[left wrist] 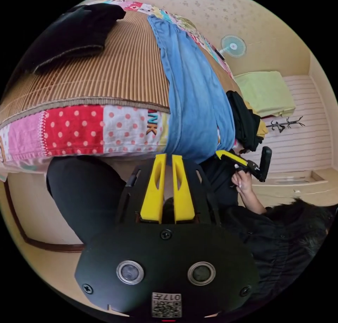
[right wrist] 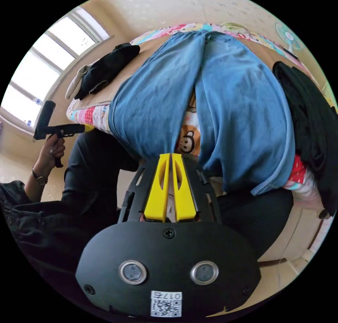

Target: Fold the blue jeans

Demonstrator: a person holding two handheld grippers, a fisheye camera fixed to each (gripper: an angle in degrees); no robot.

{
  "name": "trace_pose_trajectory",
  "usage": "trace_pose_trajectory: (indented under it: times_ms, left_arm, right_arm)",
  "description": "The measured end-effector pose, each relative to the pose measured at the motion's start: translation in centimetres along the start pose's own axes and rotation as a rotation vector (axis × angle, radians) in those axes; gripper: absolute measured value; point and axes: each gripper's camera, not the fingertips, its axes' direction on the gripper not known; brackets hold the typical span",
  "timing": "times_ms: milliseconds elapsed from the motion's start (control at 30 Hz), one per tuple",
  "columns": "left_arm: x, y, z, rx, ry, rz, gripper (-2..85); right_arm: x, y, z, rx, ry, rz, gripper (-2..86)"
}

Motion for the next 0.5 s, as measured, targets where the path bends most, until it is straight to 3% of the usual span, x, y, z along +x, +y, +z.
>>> trace_pose_trajectory:
  times_ms: [167, 300, 433, 500]
  left_arm:
    - [1.2, -6.6, -0.7, 0.094, 0.063, 0.019, 8.7]
    - [2.8, -12.4, 1.5, 0.123, -0.052, 0.023, 9.6]
    - [2.3, -15.7, 5.4, 0.152, -0.183, 0.042, 2.1]
    - [1.1, -16.0, 5.7, 0.135, -0.111, 0.042, 0.4]
  right_arm:
    - [1.0, -0.7, -2.4, 0.035, -0.077, 0.072, 0.9]
    - [1.5, -2.0, -4.6, 0.037, -0.029, 0.059, 1.0]
    - [3.5, -2.1, -8.8, 0.095, -0.028, 0.115, 1.2]
    - [4.6, -1.5, -10.8, 0.124, -0.023, 0.150, 1.6]
